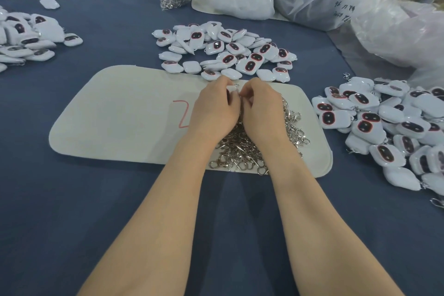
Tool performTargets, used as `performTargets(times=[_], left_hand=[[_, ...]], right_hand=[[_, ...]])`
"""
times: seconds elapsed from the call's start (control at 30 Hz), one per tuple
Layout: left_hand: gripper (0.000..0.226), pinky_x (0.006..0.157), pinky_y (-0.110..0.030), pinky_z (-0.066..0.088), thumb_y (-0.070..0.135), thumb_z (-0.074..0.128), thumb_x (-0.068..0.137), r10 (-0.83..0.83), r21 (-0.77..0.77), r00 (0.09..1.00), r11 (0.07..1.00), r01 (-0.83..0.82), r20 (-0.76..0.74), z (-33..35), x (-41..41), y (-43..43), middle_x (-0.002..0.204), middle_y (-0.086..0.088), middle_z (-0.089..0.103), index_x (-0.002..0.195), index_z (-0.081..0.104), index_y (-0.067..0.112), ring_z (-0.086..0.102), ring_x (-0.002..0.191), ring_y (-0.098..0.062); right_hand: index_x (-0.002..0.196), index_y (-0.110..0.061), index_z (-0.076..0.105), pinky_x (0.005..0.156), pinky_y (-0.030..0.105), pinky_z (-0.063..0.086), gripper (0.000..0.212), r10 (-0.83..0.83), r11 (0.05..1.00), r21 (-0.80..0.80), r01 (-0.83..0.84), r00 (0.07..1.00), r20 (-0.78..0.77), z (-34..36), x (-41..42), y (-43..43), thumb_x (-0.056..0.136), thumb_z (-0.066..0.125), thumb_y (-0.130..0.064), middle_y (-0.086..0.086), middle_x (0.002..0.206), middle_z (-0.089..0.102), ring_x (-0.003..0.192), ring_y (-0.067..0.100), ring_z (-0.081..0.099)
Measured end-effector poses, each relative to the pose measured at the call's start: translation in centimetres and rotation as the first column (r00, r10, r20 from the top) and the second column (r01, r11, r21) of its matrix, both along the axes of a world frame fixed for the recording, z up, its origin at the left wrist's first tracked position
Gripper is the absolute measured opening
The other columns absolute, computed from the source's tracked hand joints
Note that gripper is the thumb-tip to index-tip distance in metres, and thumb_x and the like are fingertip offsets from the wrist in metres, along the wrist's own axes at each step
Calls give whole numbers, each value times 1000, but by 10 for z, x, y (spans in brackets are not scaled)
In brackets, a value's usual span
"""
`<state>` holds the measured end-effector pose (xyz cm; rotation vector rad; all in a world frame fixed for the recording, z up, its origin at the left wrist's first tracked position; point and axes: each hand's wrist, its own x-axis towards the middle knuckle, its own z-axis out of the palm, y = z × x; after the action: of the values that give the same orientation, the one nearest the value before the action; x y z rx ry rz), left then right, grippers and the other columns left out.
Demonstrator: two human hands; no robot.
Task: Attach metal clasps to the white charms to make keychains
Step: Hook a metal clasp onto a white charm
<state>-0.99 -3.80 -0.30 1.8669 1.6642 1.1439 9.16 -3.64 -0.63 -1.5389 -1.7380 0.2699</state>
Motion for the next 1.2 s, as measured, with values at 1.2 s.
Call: performTargets(times=[1.2], left_hand=[[15, 41, -13, 34, 14, 53, 95, 151, -238, 245, 895, 378, 958, 17, -8, 7, 72, 1, 53, 109, 54, 10, 42, 42, -2]], right_hand=[[83, -10, 59, 61, 17, 46, 18, 141, 866, -13, -500, 270, -952, 18, 3, -3, 98, 48, -8, -3, 67, 57, 63, 8, 53]])
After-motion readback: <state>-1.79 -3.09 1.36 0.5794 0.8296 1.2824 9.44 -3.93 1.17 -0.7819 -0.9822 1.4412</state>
